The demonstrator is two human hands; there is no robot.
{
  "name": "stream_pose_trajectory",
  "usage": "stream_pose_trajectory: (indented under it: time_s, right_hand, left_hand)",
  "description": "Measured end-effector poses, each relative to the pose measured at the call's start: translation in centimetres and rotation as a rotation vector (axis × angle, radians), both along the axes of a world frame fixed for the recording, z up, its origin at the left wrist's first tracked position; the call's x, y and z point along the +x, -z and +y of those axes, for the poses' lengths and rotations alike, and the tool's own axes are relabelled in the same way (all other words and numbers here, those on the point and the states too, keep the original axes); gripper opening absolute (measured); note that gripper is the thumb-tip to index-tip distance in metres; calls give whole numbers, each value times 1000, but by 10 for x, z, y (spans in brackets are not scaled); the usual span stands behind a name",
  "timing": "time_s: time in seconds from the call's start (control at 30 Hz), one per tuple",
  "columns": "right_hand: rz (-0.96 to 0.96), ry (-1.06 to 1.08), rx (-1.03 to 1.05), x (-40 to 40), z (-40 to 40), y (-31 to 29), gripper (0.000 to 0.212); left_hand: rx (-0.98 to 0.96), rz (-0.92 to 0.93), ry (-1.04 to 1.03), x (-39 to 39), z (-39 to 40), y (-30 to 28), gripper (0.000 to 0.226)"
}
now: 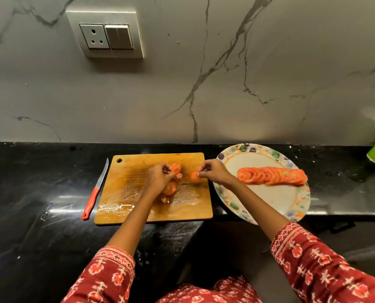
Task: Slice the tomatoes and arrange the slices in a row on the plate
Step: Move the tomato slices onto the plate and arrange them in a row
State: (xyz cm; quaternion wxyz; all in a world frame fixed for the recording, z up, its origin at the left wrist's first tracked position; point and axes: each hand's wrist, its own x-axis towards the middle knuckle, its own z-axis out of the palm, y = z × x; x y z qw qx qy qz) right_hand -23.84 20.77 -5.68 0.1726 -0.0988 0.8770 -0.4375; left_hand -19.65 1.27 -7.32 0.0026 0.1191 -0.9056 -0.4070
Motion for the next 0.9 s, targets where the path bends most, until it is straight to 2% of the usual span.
stream_pose_trajectory:
  time_s: [0.17, 0.37, 0.53, 0.67, 0.9]
  right_hand:
    - [74, 196, -19, 2, 55, -5, 9]
    - [69, 402, 141, -4, 116, -7, 8]
    - [19, 375, 287, -13, 116, -4, 5]
    - [50, 398, 434, -14, 112, 0, 7]
    - [202, 435, 316, -18, 135, -5, 3]
  left_hand:
    - [77, 64, 128, -6, 33, -8, 14]
    - [54, 22, 240, -14, 79, -3, 15]
    - [27, -8, 318, -23, 112, 2, 16]
    - [-6, -41, 356, -34, 135, 5, 15]
    - [-49, -94, 354, -51, 167, 11, 9]
